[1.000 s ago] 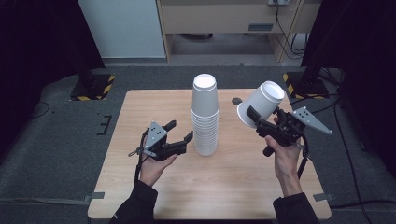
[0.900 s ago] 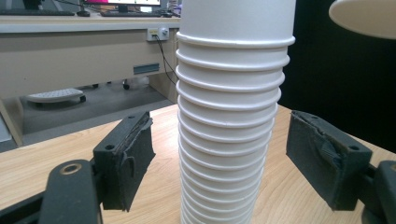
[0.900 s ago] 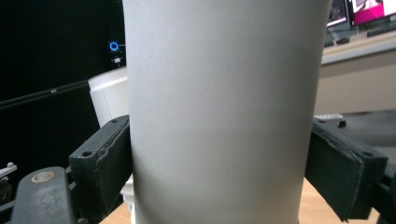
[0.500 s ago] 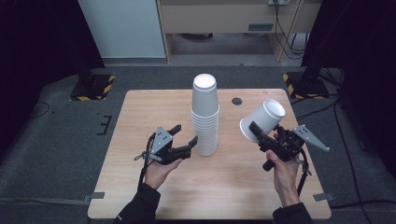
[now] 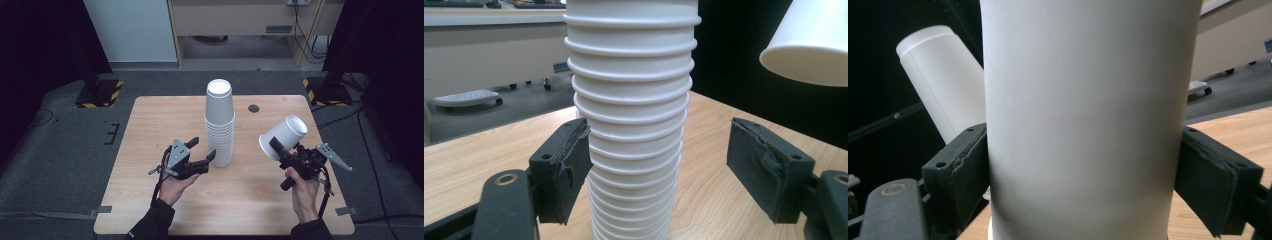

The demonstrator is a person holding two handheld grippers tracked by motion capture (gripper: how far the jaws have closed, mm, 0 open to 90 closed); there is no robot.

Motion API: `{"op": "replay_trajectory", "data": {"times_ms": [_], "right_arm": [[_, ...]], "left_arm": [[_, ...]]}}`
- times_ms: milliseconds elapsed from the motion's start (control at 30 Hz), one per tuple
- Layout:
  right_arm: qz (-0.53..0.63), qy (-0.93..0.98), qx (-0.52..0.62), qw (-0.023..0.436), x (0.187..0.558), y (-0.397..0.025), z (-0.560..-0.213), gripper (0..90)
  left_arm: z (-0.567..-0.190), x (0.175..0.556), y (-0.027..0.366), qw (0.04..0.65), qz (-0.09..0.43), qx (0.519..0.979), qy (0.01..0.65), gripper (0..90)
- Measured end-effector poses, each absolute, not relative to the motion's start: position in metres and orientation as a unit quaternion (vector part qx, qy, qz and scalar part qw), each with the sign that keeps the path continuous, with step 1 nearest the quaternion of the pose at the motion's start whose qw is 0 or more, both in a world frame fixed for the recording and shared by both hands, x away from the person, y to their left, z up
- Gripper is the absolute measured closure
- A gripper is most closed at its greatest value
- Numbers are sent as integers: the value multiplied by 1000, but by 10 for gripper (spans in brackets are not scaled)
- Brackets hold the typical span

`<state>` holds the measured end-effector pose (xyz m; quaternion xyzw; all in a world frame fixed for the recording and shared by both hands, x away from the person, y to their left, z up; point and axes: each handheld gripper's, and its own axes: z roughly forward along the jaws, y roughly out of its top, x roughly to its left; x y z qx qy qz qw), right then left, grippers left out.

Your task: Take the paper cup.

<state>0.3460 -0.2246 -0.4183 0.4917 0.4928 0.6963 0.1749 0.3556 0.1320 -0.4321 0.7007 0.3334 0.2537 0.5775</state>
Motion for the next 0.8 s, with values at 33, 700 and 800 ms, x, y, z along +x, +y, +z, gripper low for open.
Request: {"op": "replay_trajectory", "data": {"times_ms": [33,700,800], "right_arm": [[699,488,494,173,345,-225,-419,152],[708,434,537,148,341,-235,-437,153],[705,435,541,144,340,-235,-441,152]], "left_arm": [[-433,355,131,577,253,702,333,247],[-440,349,120,584,248,702,322,268],[-441,348,118,584,247,704,321,273]]}}
